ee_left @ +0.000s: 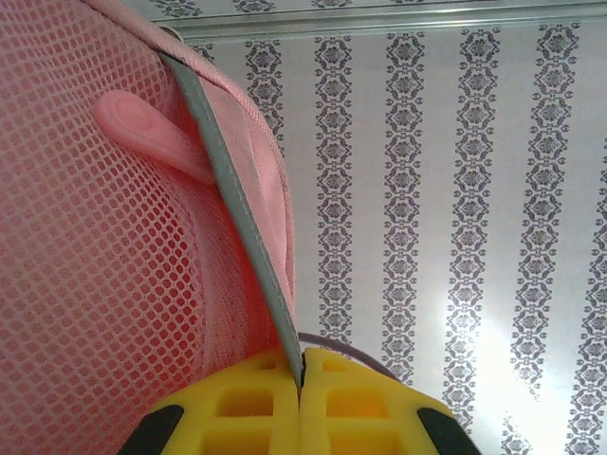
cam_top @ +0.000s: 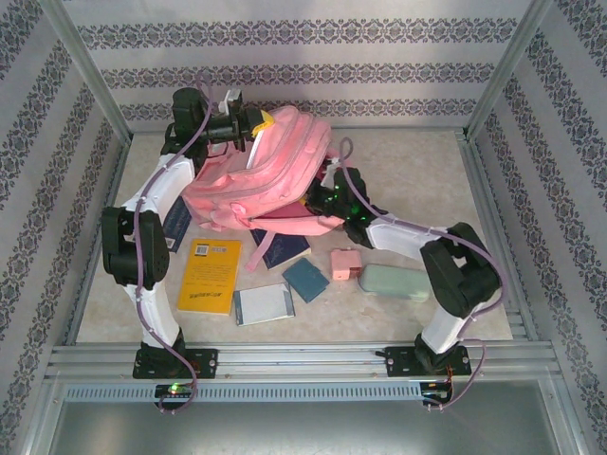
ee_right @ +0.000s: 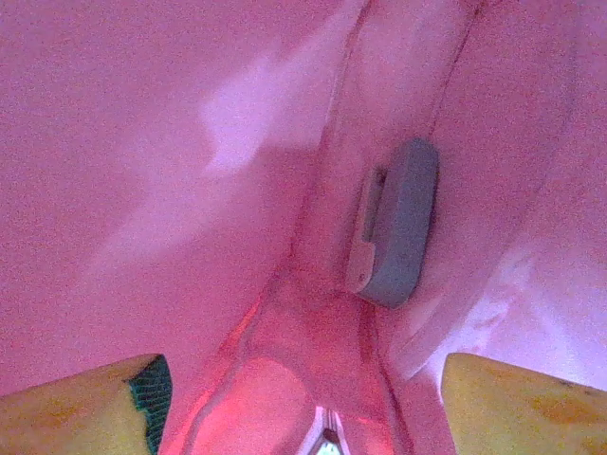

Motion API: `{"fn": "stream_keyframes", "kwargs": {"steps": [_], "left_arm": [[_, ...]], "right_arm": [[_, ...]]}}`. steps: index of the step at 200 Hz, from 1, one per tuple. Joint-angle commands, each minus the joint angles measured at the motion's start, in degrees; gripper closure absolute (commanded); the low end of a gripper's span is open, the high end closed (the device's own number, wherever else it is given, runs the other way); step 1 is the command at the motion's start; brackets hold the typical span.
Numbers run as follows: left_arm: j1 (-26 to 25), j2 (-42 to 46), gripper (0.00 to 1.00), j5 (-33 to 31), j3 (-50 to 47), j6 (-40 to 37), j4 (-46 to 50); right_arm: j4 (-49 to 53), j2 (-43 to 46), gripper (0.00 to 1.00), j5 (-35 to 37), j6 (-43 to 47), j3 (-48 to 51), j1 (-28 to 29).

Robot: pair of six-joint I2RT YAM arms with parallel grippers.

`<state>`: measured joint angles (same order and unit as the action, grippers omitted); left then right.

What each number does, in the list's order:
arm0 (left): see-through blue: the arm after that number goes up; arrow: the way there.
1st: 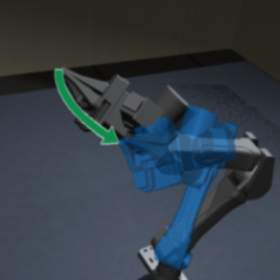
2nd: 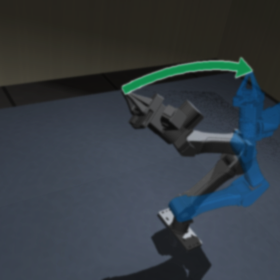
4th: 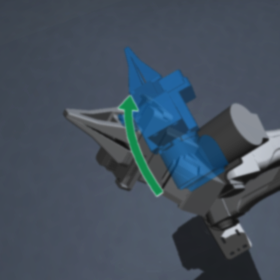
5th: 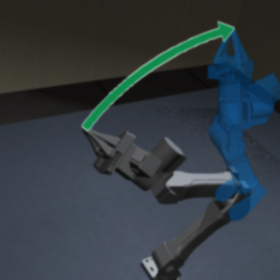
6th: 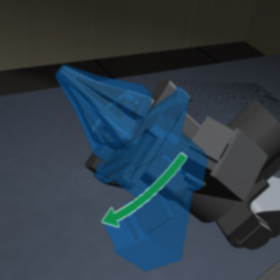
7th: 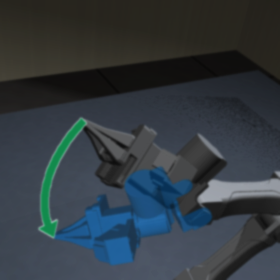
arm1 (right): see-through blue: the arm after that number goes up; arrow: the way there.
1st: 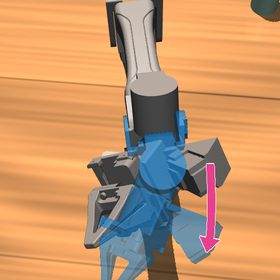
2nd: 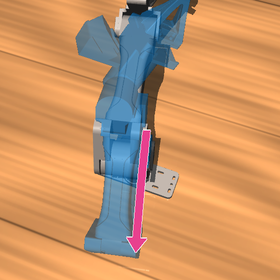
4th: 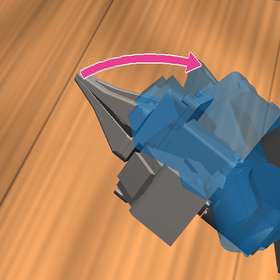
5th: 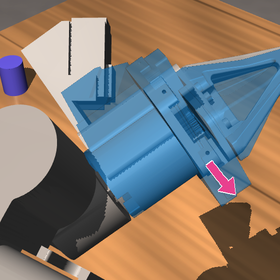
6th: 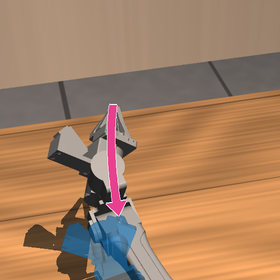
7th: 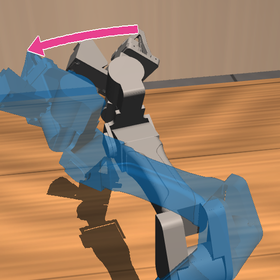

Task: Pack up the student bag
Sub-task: Place the personal item in the student bag, then pick up the loose stationery at the center of the table.

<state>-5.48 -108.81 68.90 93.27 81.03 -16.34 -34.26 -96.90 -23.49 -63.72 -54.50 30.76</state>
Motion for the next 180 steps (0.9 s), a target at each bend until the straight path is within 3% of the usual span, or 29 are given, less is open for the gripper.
{"fn": "stream_keyframes", "kwargs": {"steps": [1, 51, 82, 107, 137, 180], "left_arm": [[1.26, 4.57, 1.00, 0.15, 0.41, -1.78, -5.32], [1.26, 5.03, 1.00, -0.34, 0.82, -4.48, -1.64], [1.26, 5.15, 1.00, -1.21, -0.06, -4.57, -1.38], [1.17, 5.43, 1.00, -2.23, -0.70, -4.57, -0.99], [0.91, 5.64, 1.00, -3.08, -1.77, -4.24, -1.79], [0.55, 5.28, 1.00, -2.46, -2.14, -2.73, -4.13]], "right_arm": [[0.33, 5.62, 0.26, -2.93, 2.86, 3.71, -2.96], [7.59, 15.19, 0.44, -5.07, 8.08, 9.15, -8.14], [26.88, 21.98, 0.45, -1.85, 18.80, 6.15, -7.83], [48.71, 26.67, 0.38, 8.21, 27.96, 2.12, -5.52], [66.91, 28.87, 0.34, 20.56, 33.70, -0.32, 0.73], [76.52, 27.93, 0.20, 25.85, 32.71, 1.72, 6.35]]}}
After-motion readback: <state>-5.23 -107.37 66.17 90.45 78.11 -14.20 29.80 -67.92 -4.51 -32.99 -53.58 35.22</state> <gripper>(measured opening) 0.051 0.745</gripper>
